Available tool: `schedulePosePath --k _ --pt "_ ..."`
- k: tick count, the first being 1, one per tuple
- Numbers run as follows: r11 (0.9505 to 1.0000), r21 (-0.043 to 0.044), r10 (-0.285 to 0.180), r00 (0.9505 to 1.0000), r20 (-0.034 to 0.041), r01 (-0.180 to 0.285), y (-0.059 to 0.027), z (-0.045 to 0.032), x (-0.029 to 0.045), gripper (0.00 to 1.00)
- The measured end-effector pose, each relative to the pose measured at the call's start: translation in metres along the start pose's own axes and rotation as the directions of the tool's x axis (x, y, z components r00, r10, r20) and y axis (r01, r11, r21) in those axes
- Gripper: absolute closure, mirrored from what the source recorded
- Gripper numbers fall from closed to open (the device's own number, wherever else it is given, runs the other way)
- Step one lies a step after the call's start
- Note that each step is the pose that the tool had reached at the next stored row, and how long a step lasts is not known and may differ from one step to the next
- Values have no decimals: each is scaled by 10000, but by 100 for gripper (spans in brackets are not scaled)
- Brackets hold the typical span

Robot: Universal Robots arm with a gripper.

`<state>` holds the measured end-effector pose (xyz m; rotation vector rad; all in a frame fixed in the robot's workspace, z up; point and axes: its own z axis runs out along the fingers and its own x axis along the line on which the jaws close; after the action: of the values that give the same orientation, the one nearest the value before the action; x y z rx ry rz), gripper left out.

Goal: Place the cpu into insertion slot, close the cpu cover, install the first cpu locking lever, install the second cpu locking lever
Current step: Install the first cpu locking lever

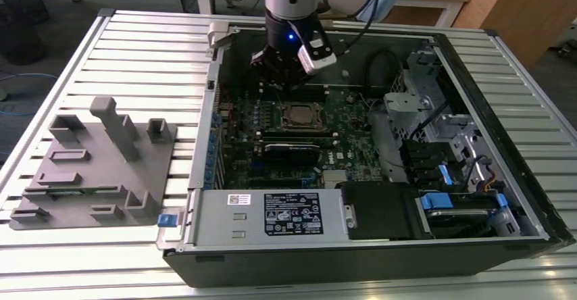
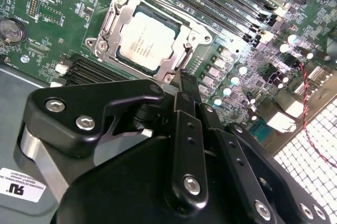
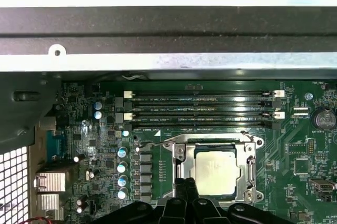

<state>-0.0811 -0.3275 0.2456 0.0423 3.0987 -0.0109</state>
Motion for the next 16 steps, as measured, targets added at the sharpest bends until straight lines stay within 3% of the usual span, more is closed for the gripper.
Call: schedulePosePath --k 16 --pt "10000 0 -2 10000 1 2 17 3 235 89"
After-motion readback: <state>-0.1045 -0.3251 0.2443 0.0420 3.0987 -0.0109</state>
